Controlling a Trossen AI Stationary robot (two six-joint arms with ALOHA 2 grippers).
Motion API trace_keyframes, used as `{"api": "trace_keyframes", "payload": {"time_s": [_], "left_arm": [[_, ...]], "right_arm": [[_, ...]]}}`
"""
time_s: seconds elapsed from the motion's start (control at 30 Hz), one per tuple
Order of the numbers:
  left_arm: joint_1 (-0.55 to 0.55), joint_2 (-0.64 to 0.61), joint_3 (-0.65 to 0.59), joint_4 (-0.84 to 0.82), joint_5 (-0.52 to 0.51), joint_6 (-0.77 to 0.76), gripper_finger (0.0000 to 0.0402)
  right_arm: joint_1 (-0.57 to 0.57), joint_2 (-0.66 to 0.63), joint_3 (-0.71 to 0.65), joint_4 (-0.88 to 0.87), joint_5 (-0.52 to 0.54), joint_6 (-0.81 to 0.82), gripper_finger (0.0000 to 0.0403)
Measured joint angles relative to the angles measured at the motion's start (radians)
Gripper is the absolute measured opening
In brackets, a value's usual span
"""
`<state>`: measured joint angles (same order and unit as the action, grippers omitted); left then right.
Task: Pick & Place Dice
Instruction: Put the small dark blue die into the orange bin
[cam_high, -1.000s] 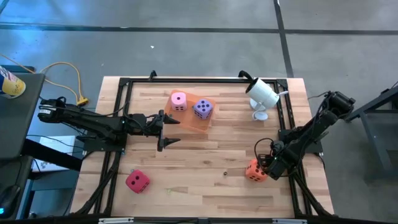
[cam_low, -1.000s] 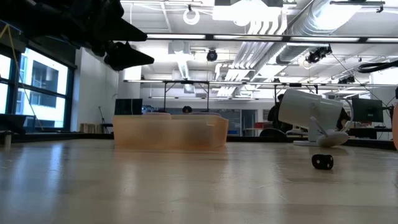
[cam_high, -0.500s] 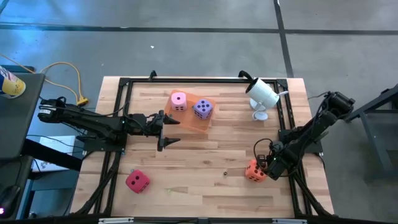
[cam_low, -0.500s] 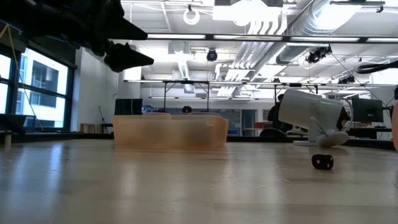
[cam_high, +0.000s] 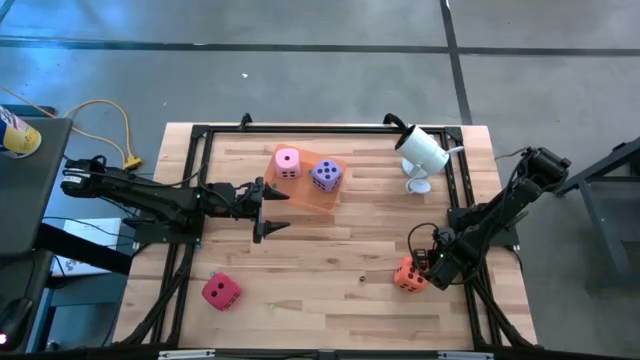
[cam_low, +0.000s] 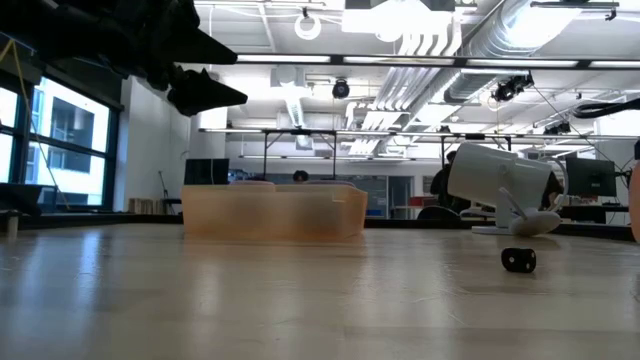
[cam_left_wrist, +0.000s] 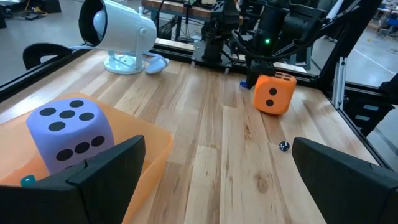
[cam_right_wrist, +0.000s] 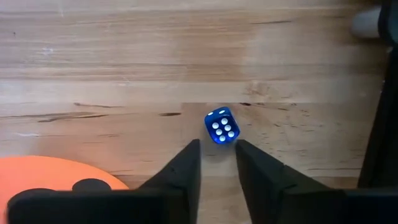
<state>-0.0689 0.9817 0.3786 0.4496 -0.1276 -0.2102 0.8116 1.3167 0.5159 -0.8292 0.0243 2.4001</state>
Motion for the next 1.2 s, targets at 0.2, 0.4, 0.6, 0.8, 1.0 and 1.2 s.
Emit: {"api": "trace_keyframes", "payload": {"time_s": [0.2,0.4,0.6,0.8,1.0,1.2], "left_arm": [[0.0,0.0,0.0,0.0,0.0,0.0,0.0395],[0.0,0.0,0.0,0.0,0.0,0.0,0.0395],[0.0,0.0,0.0,0.0,0.0,0.001,0.0395],[0.0,0.0,0.0,0.0,0.0,0.0,0.0395],[0.0,0.0,-0.001,0.0,0.0,0.0,0.0395],[0.0,0.0,-0.001,0.0,0.0,0.0,0.0395]], "right_arm": [[0.001,0.0,0.0,-0.043,0.038,-0.018,0.0145],[0.001,0.0,0.0,-0.072,0.083,-0.036,0.014],[0.001,0.0,0.0,-0.055,0.076,-0.042,0.0133],[0.0,0.0,0.0,-0.055,0.077,-0.048,0.0124],[0.0,0.0,0.0,-0.055,0.081,-0.053,0.0071],[0.0,0.0,0.0,-0.053,0.089,-0.094,0.0026]]}}
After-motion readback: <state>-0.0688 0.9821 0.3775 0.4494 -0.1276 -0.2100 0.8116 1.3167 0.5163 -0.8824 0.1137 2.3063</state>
